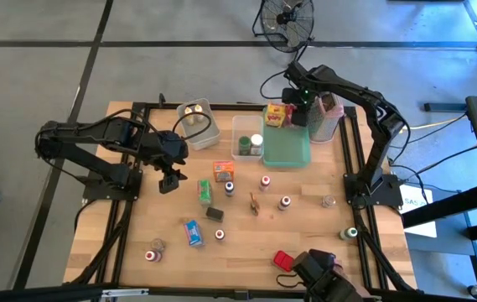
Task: Pick & Place Kitchen Items
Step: Put the red cereal box into the green bin, then put the red food coloring bottle into the gray bin
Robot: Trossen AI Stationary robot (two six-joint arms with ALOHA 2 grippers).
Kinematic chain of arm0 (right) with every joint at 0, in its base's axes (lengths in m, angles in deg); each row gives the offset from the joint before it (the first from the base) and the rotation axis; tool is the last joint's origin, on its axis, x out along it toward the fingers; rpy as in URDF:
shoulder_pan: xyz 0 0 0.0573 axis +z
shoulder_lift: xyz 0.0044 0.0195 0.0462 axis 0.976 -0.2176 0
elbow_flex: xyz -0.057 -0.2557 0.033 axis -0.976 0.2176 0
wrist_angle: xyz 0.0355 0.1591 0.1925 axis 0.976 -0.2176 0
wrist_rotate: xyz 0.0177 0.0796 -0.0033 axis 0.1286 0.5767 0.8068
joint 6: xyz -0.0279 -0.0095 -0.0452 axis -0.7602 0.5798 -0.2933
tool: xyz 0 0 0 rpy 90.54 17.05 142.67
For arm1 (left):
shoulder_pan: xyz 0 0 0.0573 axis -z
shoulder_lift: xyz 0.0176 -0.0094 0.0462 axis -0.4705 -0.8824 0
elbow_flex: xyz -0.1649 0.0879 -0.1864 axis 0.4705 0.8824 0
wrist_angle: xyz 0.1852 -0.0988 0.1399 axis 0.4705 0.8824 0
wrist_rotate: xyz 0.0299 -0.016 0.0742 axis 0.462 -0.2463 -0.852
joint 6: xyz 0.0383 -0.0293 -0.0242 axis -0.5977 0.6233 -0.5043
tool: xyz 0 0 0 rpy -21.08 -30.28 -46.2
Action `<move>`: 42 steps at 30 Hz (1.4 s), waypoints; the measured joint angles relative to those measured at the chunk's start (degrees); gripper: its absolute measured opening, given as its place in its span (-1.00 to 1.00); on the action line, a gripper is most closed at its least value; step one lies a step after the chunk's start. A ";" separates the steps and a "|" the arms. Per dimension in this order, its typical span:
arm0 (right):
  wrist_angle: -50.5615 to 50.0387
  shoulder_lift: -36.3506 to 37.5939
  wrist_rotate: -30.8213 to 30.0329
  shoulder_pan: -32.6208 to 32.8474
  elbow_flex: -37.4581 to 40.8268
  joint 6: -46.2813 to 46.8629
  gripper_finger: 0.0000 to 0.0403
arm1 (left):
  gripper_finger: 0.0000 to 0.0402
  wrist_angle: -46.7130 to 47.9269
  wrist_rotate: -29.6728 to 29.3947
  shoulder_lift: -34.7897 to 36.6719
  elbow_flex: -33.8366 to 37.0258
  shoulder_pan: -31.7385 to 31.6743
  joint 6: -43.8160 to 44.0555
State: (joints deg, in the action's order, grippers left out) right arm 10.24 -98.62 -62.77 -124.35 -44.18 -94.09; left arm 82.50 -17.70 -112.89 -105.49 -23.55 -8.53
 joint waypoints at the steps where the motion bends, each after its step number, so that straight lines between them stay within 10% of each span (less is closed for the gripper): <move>1: 0.04 0.00 -0.28 0.00 0.00 -0.03 0.17 | 0.19 0.00 -0.02 0.00 0.00 0.00 0.00; 24: -4.51 7.46 0.13 1.87 -4.81 4.14 0.18 | 0.19 0.07 0.20 0.00 0.00 0.00 -0.34; 42: -5.57 26.31 0.22 20.88 -6.75 19.41 0.18 | 0.19 1.29 0.22 0.00 0.00 0.00 -10.33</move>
State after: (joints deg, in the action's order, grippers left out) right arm 4.67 -72.32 -62.55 -103.46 -50.93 -74.68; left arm 83.79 -17.48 -112.89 -105.49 -23.55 -18.86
